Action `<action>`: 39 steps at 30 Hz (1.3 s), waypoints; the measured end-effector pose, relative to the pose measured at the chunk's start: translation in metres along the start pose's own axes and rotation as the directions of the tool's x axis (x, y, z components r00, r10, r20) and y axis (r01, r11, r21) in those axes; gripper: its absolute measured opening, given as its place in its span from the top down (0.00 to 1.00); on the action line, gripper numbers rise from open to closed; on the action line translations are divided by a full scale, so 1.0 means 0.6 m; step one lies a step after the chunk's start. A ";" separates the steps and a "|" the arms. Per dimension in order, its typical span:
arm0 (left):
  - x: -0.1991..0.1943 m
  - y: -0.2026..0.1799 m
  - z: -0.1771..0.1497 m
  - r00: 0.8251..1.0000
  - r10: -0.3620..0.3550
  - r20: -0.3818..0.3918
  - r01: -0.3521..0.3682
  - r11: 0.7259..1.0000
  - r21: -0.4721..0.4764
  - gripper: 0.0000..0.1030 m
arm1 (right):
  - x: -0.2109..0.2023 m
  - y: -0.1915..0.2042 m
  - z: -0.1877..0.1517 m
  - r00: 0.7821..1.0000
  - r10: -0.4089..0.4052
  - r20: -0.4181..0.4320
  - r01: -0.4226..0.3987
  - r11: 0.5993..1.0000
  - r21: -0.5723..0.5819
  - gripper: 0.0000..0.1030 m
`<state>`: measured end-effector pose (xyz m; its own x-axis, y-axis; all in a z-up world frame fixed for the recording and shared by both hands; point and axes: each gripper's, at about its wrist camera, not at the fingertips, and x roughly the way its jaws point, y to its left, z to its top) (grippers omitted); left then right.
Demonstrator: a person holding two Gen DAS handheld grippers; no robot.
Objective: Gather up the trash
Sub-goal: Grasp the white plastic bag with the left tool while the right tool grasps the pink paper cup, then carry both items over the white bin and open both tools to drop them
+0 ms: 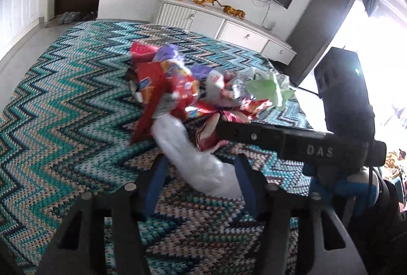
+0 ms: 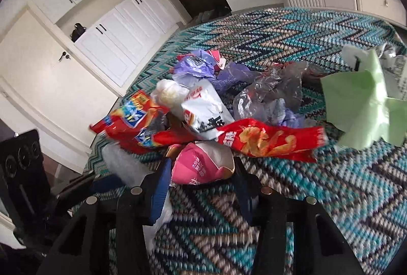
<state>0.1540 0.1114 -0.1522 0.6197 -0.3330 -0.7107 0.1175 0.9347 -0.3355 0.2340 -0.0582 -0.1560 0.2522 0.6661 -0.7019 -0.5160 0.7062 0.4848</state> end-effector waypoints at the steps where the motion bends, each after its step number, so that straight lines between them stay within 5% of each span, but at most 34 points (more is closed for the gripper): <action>1: 0.002 -0.006 0.002 1.000 0.006 -0.001 -0.006 1.000 0.008 0.49 | -0.007 0.001 -0.004 1.000 -0.004 0.005 0.004 1.000 -0.005 0.57; 6: 0.019 -0.028 -0.002 0.999 0.004 -0.038 -0.003 1.000 0.025 0.50 | -0.055 -0.008 -0.024 0.998 -0.048 0.041 0.048 0.999 0.012 0.57; 14: 0.035 -0.053 -0.012 0.998 0.040 -0.050 -0.038 0.998 0.048 0.76 | -0.149 -0.023 -0.079 0.985 -0.115 0.132 0.104 0.991 0.086 0.57; 25: -0.056 -0.139 -0.028 0.999 -0.009 0.049 0.002 0.990 0.143 0.78 | -0.277 0.018 -0.169 0.950 -0.172 0.261 0.147 0.983 0.112 0.57; 32: -0.133 -0.205 -0.028 0.986 -0.101 0.130 0.072 0.973 0.218 0.78 | -0.408 0.065 -0.238 0.889 -0.236 0.392 0.202 0.971 0.126 0.57; 39: -0.181 -0.302 -0.033 0.964 -0.217 0.155 0.159 0.935 0.317 0.78 | -0.517 0.110 -0.325 0.804 -0.330 0.495 0.288 0.944 0.161 0.57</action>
<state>0.0500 -0.0243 -0.0267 0.6922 -0.5044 -0.5162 0.4544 0.8603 -0.2312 -0.0377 -0.2649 -0.0082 0.7779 0.4213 -0.4662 -0.2828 0.8973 0.3390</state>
